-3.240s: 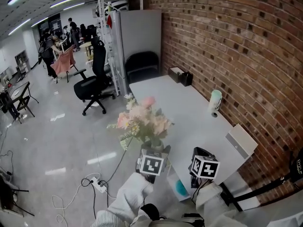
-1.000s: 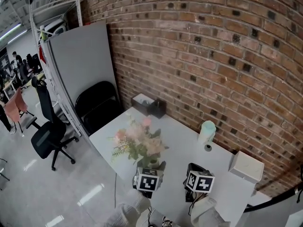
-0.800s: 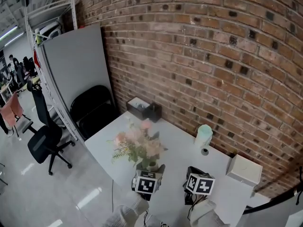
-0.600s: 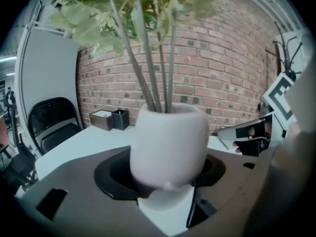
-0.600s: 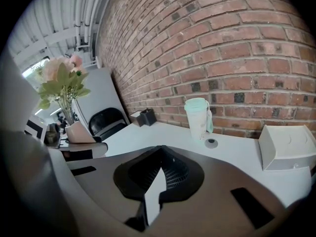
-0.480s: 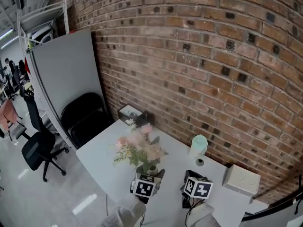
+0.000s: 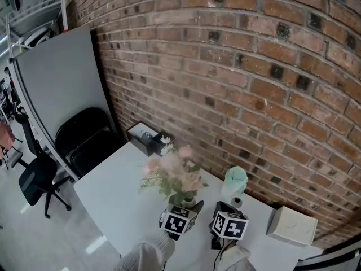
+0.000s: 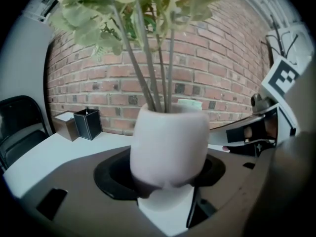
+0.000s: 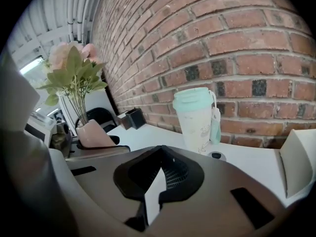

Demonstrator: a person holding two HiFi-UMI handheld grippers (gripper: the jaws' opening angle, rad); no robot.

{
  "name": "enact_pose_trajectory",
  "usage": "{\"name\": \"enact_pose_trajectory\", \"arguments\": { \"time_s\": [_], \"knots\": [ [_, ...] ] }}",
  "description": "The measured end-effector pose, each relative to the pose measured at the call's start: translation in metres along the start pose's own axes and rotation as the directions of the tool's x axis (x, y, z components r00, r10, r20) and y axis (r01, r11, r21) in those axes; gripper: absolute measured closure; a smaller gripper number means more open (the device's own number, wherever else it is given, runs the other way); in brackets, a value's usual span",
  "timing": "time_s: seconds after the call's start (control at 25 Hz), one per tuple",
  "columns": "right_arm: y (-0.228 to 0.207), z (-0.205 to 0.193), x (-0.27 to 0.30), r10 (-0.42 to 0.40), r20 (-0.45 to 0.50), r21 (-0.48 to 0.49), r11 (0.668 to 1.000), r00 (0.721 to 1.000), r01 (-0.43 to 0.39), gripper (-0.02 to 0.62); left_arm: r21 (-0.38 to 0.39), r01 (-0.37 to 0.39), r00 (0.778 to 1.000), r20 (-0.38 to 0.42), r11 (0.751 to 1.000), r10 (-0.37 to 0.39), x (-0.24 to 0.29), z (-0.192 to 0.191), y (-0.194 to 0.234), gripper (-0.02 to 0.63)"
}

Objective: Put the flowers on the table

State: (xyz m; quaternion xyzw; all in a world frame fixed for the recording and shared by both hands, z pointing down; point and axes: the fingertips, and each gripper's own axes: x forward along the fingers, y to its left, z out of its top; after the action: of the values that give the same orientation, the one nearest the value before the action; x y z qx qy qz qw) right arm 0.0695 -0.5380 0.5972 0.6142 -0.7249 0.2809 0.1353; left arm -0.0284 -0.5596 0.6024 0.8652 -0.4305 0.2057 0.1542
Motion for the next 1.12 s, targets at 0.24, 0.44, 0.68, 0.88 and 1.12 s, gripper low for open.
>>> {"name": "enact_pose_trajectory", "arguments": {
  "time_s": [0.24, 0.44, 0.68, 0.88, 1.12],
  "knots": [
    [-0.015, -0.01, 0.036, -0.013, 0.003, -0.013, 1.0, 1.0, 0.014, 0.572, -0.015, 0.001, 1.0, -0.006, 1.0, -0.002, 0.047, -0.013, 0.01, 0.316],
    [-0.022, -0.021, 0.054, -0.02, -0.015, -0.012, 1.0, 1.0, 0.02, 0.572, -0.02, -0.021, 0.999, -0.032, 1.0, 0.02, 0.063, -0.03, 0.02, 0.314],
    [-0.023, -0.025, 0.072, -0.014, -0.023, -0.022, 1.0, 1.0, 0.014, 0.572, -0.038, -0.05, 0.997, -0.059, 0.998, 0.047, 0.075, -0.046, 0.021, 0.314],
    [-0.025, -0.029, 0.08, -0.016, -0.029, -0.028, 0.999, 0.999, 0.015, 0.572, -0.055, -0.059, 0.997, -0.042, 0.997, 0.057, 0.079, -0.046, 0.023, 0.314],
    [-0.026, -0.035, 0.082, -0.002, -0.042, -0.013, 1.0, 0.999, 0.001, 0.572, -0.06, -0.057, 0.998, -0.024, 0.997, 0.056, 0.08, -0.045, 0.023, 0.314]
  ]
}}
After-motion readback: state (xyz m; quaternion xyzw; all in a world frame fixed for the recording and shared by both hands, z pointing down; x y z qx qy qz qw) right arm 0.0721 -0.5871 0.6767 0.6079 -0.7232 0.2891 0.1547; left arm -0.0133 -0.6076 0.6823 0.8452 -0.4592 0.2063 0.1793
